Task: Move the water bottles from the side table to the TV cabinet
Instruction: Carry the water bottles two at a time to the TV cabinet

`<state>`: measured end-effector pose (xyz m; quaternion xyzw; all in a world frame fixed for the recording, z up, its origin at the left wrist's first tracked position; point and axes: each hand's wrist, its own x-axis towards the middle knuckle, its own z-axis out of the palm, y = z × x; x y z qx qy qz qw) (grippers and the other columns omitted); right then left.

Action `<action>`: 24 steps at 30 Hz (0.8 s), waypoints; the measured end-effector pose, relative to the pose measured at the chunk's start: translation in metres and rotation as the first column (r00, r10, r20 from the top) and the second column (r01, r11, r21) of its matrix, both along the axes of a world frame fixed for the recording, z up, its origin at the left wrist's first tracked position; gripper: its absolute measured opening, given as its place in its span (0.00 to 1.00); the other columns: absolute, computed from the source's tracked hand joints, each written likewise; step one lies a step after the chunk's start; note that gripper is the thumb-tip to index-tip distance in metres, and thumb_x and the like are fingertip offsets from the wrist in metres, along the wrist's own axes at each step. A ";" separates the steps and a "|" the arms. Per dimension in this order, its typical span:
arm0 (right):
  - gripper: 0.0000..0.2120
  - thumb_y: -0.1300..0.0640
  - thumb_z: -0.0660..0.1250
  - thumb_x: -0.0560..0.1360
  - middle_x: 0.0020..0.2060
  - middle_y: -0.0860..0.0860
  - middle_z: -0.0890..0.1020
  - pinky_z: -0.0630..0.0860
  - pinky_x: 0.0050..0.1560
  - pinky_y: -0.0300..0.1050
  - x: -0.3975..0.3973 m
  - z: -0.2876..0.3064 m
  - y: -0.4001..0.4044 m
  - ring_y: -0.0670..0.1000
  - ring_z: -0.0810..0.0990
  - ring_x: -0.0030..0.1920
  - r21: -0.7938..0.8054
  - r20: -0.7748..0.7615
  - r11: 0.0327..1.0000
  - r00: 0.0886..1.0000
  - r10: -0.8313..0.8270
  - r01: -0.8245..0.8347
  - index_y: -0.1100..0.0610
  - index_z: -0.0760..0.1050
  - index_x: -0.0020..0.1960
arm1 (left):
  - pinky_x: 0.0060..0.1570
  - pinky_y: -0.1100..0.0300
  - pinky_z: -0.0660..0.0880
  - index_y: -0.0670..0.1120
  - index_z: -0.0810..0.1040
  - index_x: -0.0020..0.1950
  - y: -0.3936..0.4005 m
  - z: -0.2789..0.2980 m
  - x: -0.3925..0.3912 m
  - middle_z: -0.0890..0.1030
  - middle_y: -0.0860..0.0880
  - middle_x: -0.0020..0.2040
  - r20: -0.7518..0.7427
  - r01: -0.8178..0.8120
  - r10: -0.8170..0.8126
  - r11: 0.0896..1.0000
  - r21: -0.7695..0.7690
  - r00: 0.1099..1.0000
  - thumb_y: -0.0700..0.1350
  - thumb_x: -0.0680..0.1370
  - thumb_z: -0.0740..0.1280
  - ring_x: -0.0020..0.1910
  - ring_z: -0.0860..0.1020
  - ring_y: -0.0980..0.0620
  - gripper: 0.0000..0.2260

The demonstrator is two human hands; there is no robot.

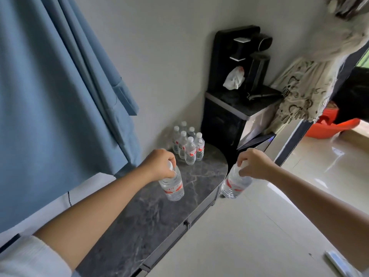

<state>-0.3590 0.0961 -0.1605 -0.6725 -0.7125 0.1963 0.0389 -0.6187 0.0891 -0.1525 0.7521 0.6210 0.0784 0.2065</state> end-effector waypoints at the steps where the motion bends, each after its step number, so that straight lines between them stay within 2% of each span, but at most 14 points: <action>1: 0.05 0.63 0.70 0.67 0.43 0.52 0.73 0.66 0.33 0.38 0.005 -0.003 0.014 0.51 0.71 0.44 -0.005 0.012 1.000 1.000 0.002 -0.002 0.55 0.78 0.42 | 0.35 0.66 0.63 0.41 0.81 0.49 0.015 -0.004 0.005 0.67 0.57 0.35 0.004 0.002 -0.002 1.000 0.000 1.000 0.39 0.70 0.70 0.43 0.69 0.53 0.09; 4: 0.08 0.62 0.70 0.68 0.45 0.52 0.72 0.67 0.36 0.40 0.021 -0.012 0.057 0.51 0.71 0.45 -0.043 0.043 0.999 0.999 0.031 -0.030 0.57 0.79 0.47 | 0.33 0.66 0.64 0.41 0.81 0.50 0.058 -0.015 0.023 0.72 0.51 0.43 0.008 0.005 -0.004 1.000 -0.021 1.000 0.39 0.70 0.70 0.44 0.69 0.53 0.10; 6: 0.10 0.62 0.70 0.68 0.45 0.52 0.72 0.67 0.36 0.39 0.029 -0.018 0.078 0.51 0.71 0.45 -0.074 0.052 0.994 0.996 0.079 -0.075 0.59 0.80 0.49 | 0.40 0.66 0.65 0.40 0.81 0.51 0.078 -0.023 0.036 0.75 0.47 0.47 0.006 -0.006 0.006 0.999 -0.039 1.000 0.39 0.70 0.70 0.45 0.72 0.50 0.10; 8: 0.11 0.62 0.70 0.68 0.45 0.51 0.71 0.68 0.37 0.38 0.039 -0.027 0.102 0.51 0.71 0.45 -0.108 0.072 0.984 0.986 0.151 -0.143 0.59 0.79 0.51 | 0.43 0.66 0.64 0.41 0.81 0.51 0.100 -0.034 0.049 0.78 0.45 0.52 0.001 -0.029 0.029 0.997 -0.067 1.000 0.39 0.70 0.70 0.48 0.75 0.48 0.10; 10: 0.12 0.61 0.69 0.69 0.46 0.51 0.70 0.68 0.36 0.36 0.053 -0.038 0.130 0.51 0.71 0.45 -0.145 0.091 0.962 0.965 0.245 -0.230 0.58 0.78 0.52 | 0.43 0.67 0.64 0.41 0.81 0.52 0.125 -0.047 0.066 0.77 0.49 0.48 -0.014 -0.056 0.055 0.995 -0.087 0.998 0.40 0.71 0.70 0.51 0.75 0.48 0.11; 13: 0.09 0.58 0.67 0.71 0.45 0.49 0.68 0.70 0.38 0.35 0.068 -0.057 0.165 0.50 0.72 0.44 -0.186 0.131 0.917 0.916 0.379 -0.353 0.53 0.77 0.51 | 0.40 0.68 0.61 0.41 0.81 0.51 0.153 -0.067 0.087 0.66 0.58 0.36 -0.021 -0.096 0.094 0.989 -0.114 0.995 0.40 0.71 0.69 0.45 0.70 0.53 0.10; 15: 0.11 0.57 0.67 0.72 0.47 0.49 0.70 0.75 0.45 0.39 0.081 -0.072 0.196 0.49 0.73 0.46 -0.214 0.137 0.888 0.888 0.440 -0.407 0.52 0.75 0.54 | 0.34 0.67 0.60 0.40 0.81 0.50 0.174 -0.082 0.105 0.64 0.59 0.35 -0.013 -0.142 0.142 0.981 -0.136 0.990 0.38 0.71 0.69 0.44 0.70 0.53 0.08; 16: 0.13 0.57 0.66 0.72 0.49 0.50 0.72 0.75 0.46 0.39 0.083 -0.078 0.209 0.49 0.73 0.46 -0.232 0.140 0.874 0.875 0.463 -0.426 0.54 0.75 0.57 | 0.32 0.68 0.61 0.40 0.82 0.49 0.181 -0.088 0.111 0.65 0.58 0.36 -0.008 -0.159 0.159 0.977 -0.145 0.987 0.37 0.71 0.69 0.45 0.72 0.51 0.08; 18: 0.15 0.57 0.63 0.73 0.54 0.51 0.73 0.70 0.41 0.34 0.086 -0.089 0.235 0.49 0.71 0.46 -0.269 0.150 0.840 0.841 0.520 -0.472 0.55 0.73 0.60 | 0.38 0.68 0.66 0.40 0.82 0.50 0.197 -0.103 0.122 0.71 0.53 0.42 -0.012 -0.200 0.201 0.965 -0.173 0.980 0.37 0.72 0.67 0.52 0.76 0.47 0.08; 21: 0.14 0.59 0.63 0.73 0.56 0.51 0.72 0.70 0.41 0.36 0.084 -0.110 0.268 0.49 0.71 0.46 -0.292 0.140 0.814 0.819 0.556 -0.502 0.56 0.74 0.58 | 0.52 0.61 0.70 0.40 0.81 0.52 0.218 -0.123 0.133 0.77 0.44 0.55 -0.023 -0.244 0.245 0.945 -0.218 0.969 0.37 0.73 0.66 0.57 0.76 0.45 0.10; 22: 0.14 0.59 0.63 0.74 0.56 0.50 0.71 0.68 0.40 0.35 0.082 -0.118 0.280 0.48 0.69 0.46 -0.308 0.146 0.798 0.804 0.577 -0.518 0.56 0.74 0.59 | 0.52 0.62 0.69 0.40 0.81 0.53 0.226 -0.130 0.136 0.77 0.43 0.57 -0.022 -0.258 0.260 0.939 -0.228 0.965 0.38 0.73 0.65 0.58 0.76 0.45 0.10; 24: 0.14 0.59 0.62 0.75 0.54 0.50 0.70 0.64 0.35 0.32 0.079 -0.133 0.299 0.48 0.68 0.45 -0.334 0.160 0.786 0.791 0.591 -0.520 0.56 0.73 0.60 | 0.44 0.66 0.63 0.41 0.81 0.55 0.239 -0.143 0.141 0.77 0.43 0.60 -0.023 -0.261 0.264 0.935 -0.240 0.964 0.37 0.74 0.64 0.59 0.75 0.46 0.11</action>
